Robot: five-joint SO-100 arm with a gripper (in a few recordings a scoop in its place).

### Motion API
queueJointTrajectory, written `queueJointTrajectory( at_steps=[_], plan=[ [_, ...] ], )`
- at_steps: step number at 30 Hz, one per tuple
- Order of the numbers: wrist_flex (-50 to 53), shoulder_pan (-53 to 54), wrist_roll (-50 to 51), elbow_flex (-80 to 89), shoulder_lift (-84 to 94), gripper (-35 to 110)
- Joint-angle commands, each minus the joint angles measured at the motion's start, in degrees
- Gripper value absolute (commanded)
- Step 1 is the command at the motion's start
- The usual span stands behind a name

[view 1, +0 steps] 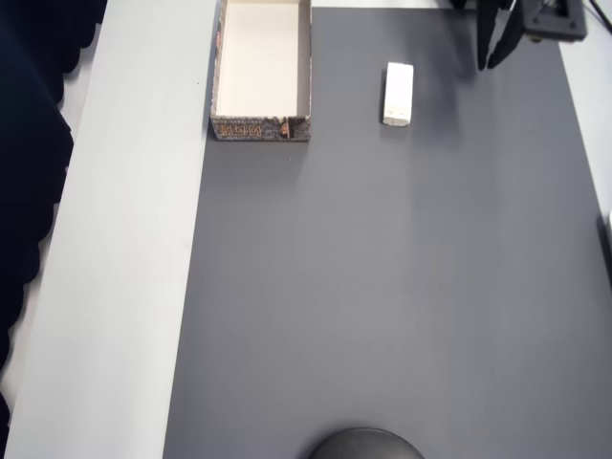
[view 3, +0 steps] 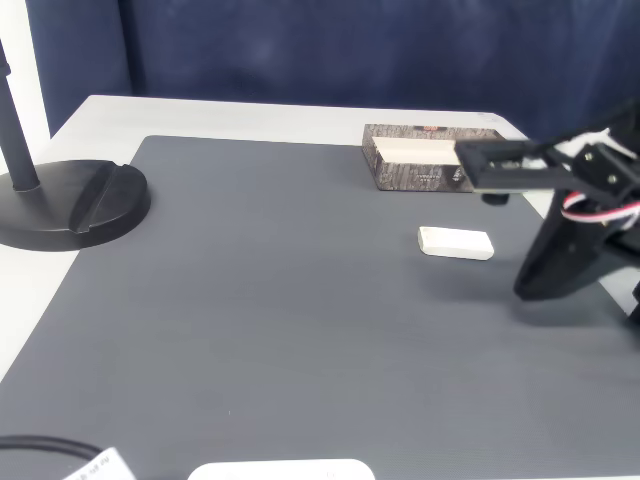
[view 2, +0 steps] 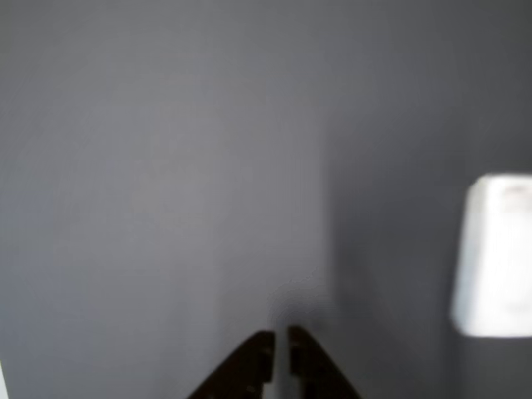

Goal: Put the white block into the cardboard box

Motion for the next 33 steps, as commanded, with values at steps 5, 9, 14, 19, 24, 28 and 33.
queueJointTrajectory(
  at_steps=[5, 9, 14, 19, 24, 28, 33],
  plan=[
    [-0.79, 3.16, 4.92, -15.12, -15.56, -2],
    [-0.79, 5.01, 6.86, -17.93, -21.01, -2],
    [-0.79, 9.49, 10.46, -19.42, -25.05, -2],
    [-0.7, 15.82, 15.64, -20.74, -27.77, -2],
    [-0.88, 20.92, 19.6, -22.94, -31.38, -2],
    [-1.32, 23.29, 20.74, -24.35, -34.37, -2],
    [-4.04, 25.93, 23.47, -27.86, -38.85, -2]
  ],
)
